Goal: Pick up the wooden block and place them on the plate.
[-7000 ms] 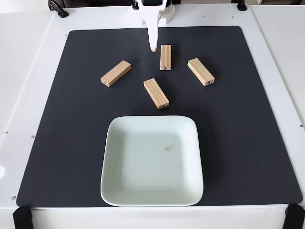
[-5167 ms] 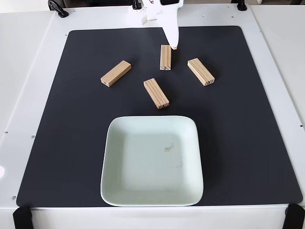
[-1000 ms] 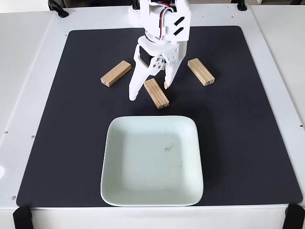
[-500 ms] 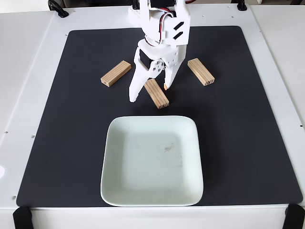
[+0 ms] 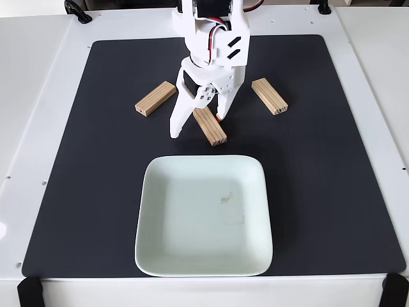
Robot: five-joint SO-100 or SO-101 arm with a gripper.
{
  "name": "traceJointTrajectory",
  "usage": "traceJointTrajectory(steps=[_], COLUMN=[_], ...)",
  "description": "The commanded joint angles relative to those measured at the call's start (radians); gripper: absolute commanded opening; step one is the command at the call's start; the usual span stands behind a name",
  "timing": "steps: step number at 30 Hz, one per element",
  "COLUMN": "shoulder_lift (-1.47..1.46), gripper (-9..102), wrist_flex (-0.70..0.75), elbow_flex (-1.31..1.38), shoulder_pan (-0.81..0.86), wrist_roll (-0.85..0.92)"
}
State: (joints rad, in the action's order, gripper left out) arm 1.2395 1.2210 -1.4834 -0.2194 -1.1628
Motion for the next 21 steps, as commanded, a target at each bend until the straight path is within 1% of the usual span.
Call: traceJointTrajectory(steps=[1, 6, 8, 16, 19, 21], shoulder_lift=[0.003, 0.002, -0.002, -0.014, -0.017, -0.018], gripper=[41, 41, 36, -1, 1, 0], wrist_flex=[-0.008, -0.009, -0.011, -0.052, -0.066, -0.066], elbow_flex=[0.029, 0.029, 0.029, 0.028, 0.02, 0.02], shoulder_pan=[0.0, 0.0, 0.0, 0.0, 0.0, 0.0], wrist_roll=[-0.008, -0.009, -0.009, -0.009, -0.009, -0.009])
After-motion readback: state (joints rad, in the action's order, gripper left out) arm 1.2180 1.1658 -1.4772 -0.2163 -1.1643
